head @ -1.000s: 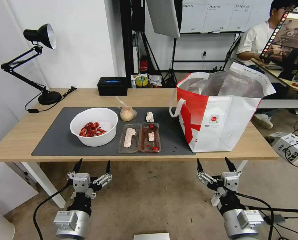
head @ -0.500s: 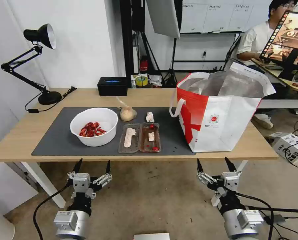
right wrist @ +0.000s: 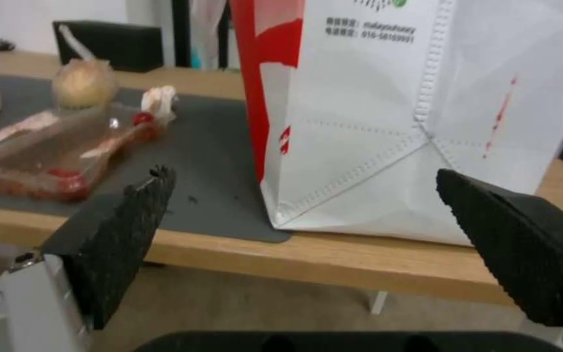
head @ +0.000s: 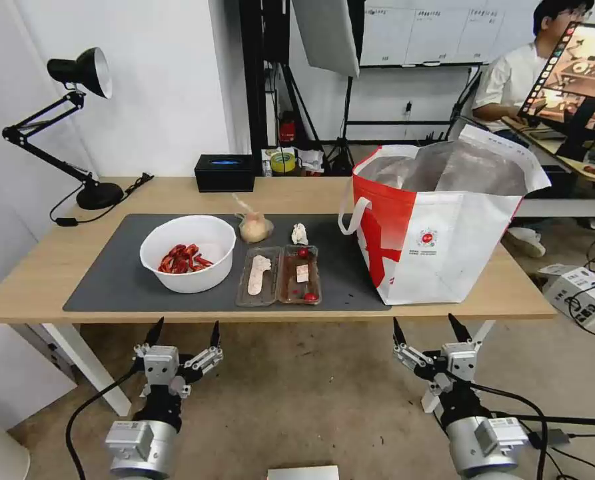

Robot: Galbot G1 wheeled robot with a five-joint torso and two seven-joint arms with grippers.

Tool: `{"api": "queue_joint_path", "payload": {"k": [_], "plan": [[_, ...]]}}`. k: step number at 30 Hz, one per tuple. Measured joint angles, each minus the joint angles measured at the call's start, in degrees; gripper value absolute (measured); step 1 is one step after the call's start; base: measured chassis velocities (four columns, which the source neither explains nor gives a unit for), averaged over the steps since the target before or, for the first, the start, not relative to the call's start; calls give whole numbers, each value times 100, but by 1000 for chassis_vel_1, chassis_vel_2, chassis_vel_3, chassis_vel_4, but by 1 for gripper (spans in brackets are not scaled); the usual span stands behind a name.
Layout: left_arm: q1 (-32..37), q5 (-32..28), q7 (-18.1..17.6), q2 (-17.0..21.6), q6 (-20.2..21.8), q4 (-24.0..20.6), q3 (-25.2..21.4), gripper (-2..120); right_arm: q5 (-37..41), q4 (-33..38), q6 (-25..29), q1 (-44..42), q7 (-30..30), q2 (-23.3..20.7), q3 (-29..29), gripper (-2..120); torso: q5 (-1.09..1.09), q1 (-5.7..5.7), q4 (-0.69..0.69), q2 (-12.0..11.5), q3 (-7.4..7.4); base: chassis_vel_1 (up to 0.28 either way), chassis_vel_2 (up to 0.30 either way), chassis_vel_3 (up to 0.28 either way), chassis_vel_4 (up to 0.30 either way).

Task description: Pick up the trash from the table and place it into the takeout bag.

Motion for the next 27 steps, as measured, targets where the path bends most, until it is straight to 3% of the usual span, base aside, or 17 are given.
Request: {"api": "queue_joint_path", "payload": {"k": [6,7,10,14,27], "plan": [[99,-1125,-424,386,1043,-494,-307,100,869,97,-793,270,-102,-1044,244,100,1,0,0,0,0,0,0,0,0],[99,-1125,-424,386,1043,-494,-307,100,869,97,-793,270,-102,-1044,244,100,1,0,0,0,0,0,0,0,0],[133,-1338,-445,447,1107,-546,-334,100,1405,150,-1260,435,-164,-1674,382,100,-2,0,0,0,0,0,0,0,0],[137,-1345,-444,444,1105,-546,-327,100,1702,119,-1391,538,-233,-1879,366,100,0,1,0,0,0,0,0,0,0],[112,-1425,-433,429,1050,-488,-280,100,1691,49,-1387,596,-253,-1850,292,100,-1,0,0,0,0,0,0,0,0]]}}
